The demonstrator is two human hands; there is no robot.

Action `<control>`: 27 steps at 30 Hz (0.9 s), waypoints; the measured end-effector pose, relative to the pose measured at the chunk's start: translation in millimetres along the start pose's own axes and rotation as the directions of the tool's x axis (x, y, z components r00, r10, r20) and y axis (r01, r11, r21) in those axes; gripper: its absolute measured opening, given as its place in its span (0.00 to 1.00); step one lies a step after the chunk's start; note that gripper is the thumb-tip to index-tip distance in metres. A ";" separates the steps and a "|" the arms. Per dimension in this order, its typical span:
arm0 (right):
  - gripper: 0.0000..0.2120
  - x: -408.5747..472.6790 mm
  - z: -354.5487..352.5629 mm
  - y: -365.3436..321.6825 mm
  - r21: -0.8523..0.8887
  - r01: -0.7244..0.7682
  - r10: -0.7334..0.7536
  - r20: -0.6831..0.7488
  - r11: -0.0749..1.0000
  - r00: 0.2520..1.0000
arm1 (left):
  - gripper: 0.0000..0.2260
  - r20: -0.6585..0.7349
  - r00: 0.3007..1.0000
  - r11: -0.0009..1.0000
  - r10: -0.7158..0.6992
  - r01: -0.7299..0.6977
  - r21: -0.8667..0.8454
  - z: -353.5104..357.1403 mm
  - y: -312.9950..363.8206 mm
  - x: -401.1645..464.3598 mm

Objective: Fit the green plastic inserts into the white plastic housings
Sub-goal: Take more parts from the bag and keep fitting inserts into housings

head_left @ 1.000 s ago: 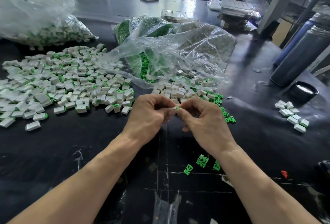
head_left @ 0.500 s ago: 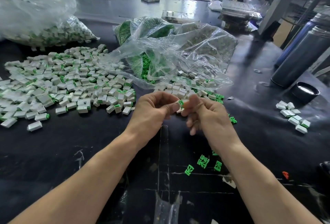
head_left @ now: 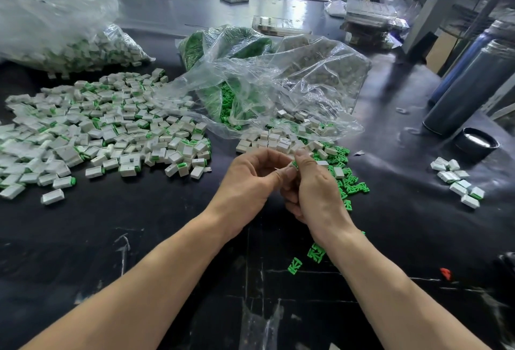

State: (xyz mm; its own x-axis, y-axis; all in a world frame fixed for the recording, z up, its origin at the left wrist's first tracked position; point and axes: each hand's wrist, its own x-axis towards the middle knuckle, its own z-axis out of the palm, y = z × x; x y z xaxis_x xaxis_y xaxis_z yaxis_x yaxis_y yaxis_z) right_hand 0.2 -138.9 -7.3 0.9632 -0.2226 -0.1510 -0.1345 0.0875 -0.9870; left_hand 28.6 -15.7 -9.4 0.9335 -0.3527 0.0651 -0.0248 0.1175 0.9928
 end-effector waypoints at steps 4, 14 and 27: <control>0.28 7.9 3.1 10.6 -0.129 0.030 -0.040 -0.072 0.991 0.997 | 0.01 -0.005 1.000 1.000 0.009 -0.009 0.005 1.0 -1.6 -0.6; 0.28 12.0 5.7 18.6 -0.245 0.129 -0.165 -0.133 0.961 0.977 | 0.02 -0.035 0.999 1.000 0.020 -0.020 -0.002 2.7 -0.8 -3.1; 0.26 6.3 6.7 12.8 -0.219 0.172 -0.200 -0.113 0.960 0.973 | 0.02 -0.056 0.998 1.000 0.002 -0.001 0.026 2.2 -0.1 -4.3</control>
State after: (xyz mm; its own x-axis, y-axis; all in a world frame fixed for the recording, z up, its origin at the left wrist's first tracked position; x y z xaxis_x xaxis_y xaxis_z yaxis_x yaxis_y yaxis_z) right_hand 6.2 -132.7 -20.6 0.9381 -0.3434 0.0446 -0.0144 -0.1674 -0.9858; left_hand 23.8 -16.2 -9.6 0.9520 -0.2998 0.0618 -0.0350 0.0939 0.9950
